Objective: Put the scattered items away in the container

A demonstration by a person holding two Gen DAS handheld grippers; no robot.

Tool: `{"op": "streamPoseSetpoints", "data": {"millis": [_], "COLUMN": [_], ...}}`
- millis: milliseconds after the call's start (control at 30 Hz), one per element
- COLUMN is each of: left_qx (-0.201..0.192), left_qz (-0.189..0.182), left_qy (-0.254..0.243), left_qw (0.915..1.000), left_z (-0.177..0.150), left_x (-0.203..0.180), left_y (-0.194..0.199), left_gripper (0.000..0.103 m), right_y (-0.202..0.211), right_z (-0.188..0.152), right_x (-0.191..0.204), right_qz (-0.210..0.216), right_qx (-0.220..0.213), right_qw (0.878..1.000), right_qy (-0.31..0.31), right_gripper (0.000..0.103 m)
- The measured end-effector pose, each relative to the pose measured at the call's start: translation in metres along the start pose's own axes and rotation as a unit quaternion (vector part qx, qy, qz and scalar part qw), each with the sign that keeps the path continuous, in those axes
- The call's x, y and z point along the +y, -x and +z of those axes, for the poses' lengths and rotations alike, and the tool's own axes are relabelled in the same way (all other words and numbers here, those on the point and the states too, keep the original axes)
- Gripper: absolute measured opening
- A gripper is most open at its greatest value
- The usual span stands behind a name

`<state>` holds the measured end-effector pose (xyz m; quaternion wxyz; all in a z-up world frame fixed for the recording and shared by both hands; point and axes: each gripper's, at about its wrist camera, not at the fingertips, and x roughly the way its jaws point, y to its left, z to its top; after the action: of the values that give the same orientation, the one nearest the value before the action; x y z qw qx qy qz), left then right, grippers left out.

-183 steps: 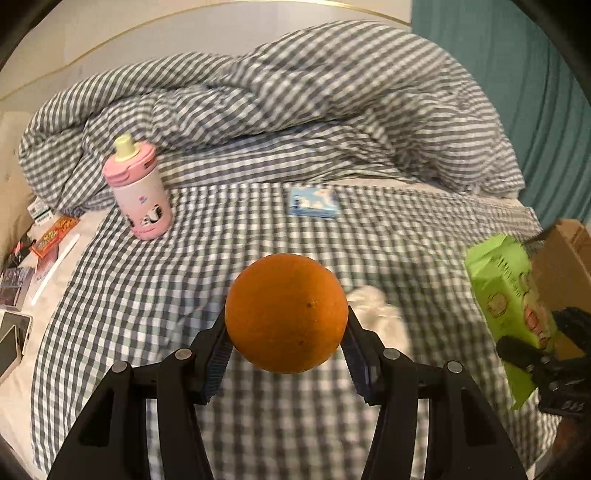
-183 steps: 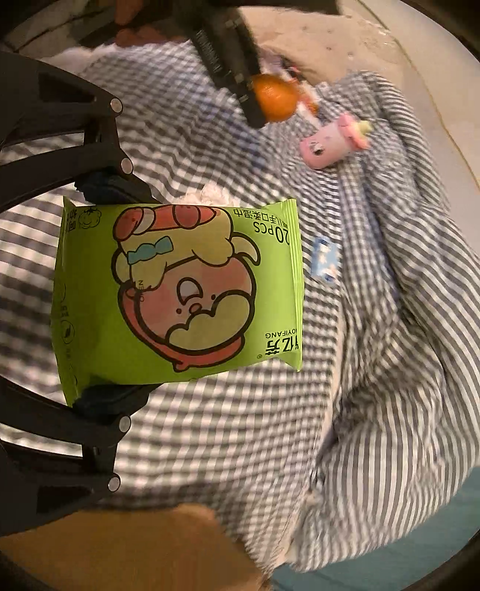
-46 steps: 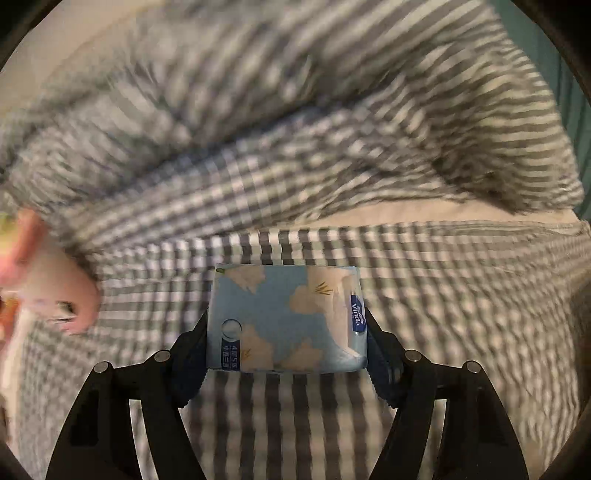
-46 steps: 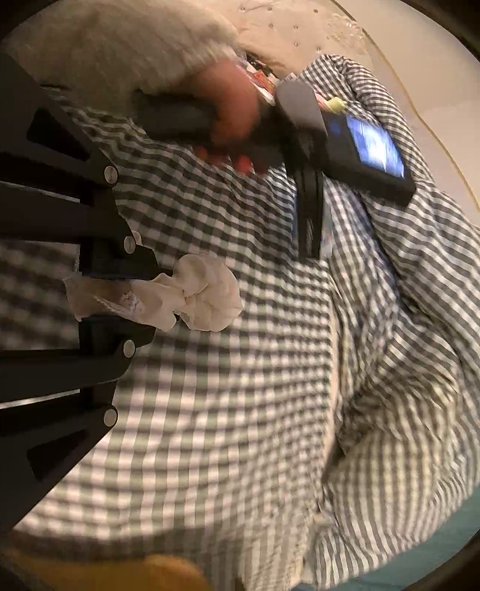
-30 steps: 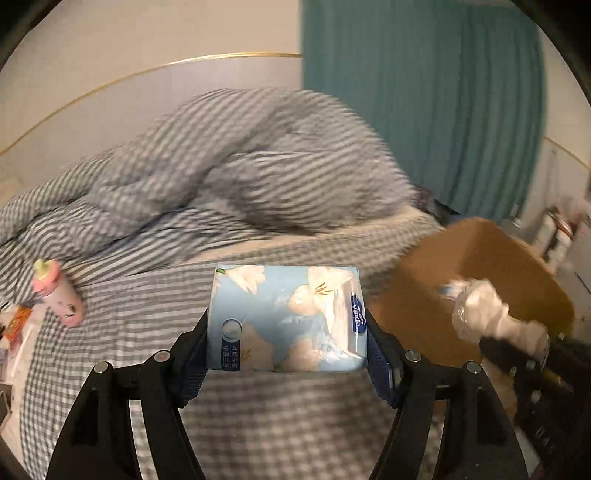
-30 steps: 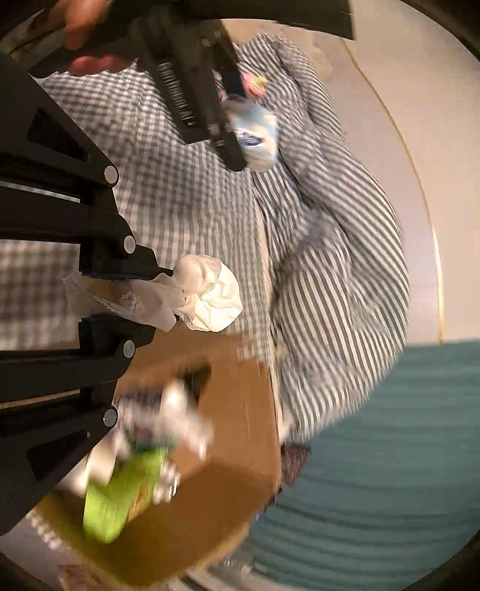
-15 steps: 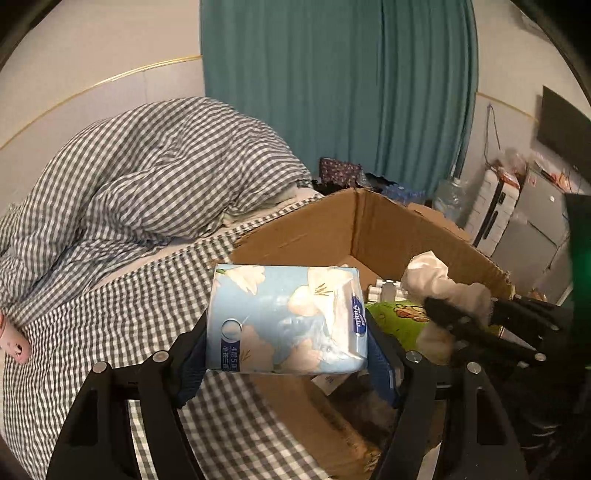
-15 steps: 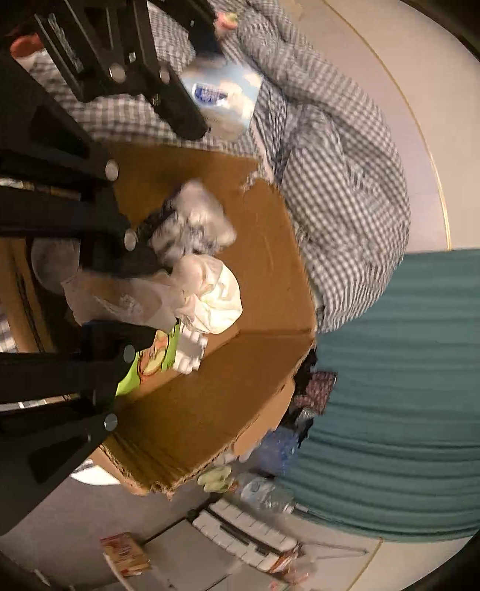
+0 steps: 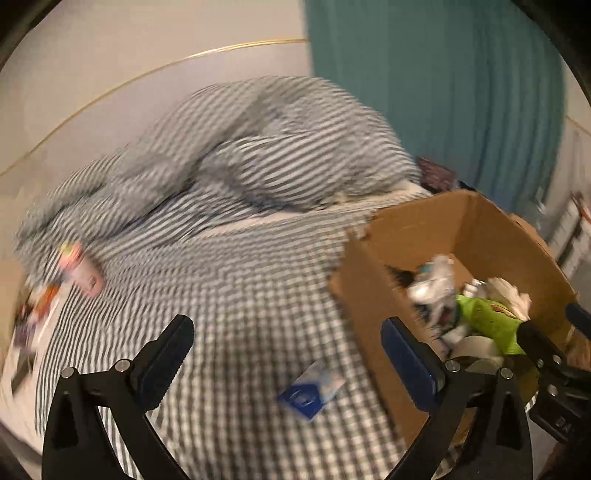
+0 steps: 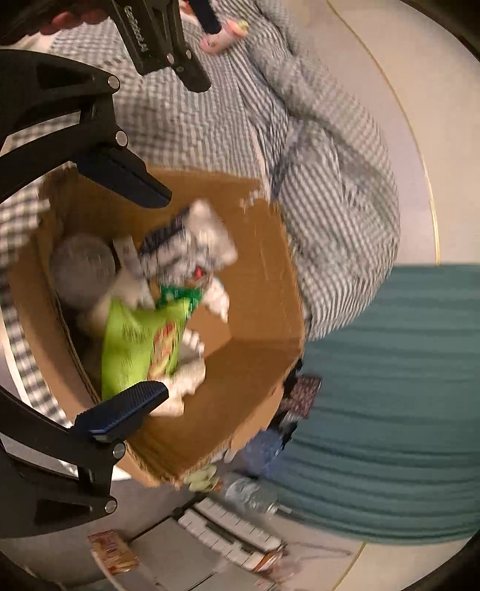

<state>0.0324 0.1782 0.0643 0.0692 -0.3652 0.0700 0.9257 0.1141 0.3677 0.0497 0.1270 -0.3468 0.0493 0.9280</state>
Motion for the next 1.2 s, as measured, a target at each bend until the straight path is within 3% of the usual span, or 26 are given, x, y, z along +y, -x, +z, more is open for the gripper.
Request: {"op": "streamPoseSetpoints", "data": {"millis": [267,433,567,733,833,967,1200], "left_qx": [0.011,0.016,0.025,0.052,0.073,0.072,0.121], "left_qz": [0.033,0.029,-0.018,-0.094,-0.105,-0.109,-0.115], "left_qy": [0.062,0.059,0.042,-0.042,-0.071,-0.092,-0.057], "left_qw": [0.9975,0.9977,0.9986,0.9934,0.9893,0.9872,0.9843], "left_z": [-0.036,-0.047,-0.060,-0.091,-0.107,-0.111,-0.106], "left_x": [0.061,0.070,0.060,0.018,-0.005,-0.026,-0.031], "left_y": [0.013,0.012,-0.002,-0.045,-0.073,-0.096,-0.137], "left_gripper": [0.103,0.103,0.103,0.103,0.103,0.103,0.102], "right_y": [0.013,0.017,0.017,0.012,0.006,-0.001,-0.012], "right_z": [-0.017,-0.023,-0.027,-0.030,-0.029,-0.029,-0.030], "right_x": [0.031,0.047,0.060,0.058,0.051,0.038,0.022], "right_qz": [0.022,0.047,0.046,0.040,0.036,0.033,0.027], "right_qx": [0.002,0.005,0.007,0.013,0.019,0.028,0.036], "right_qw": [1.000,0.998,0.998,0.999,0.999,0.999,0.999], "right_qy": [0.017,0.028,0.039,0.032,0.029,0.016,0.006], "right_gripper": [0.096,0.096,0.096,0.096,0.096,0.096,0.096]}}
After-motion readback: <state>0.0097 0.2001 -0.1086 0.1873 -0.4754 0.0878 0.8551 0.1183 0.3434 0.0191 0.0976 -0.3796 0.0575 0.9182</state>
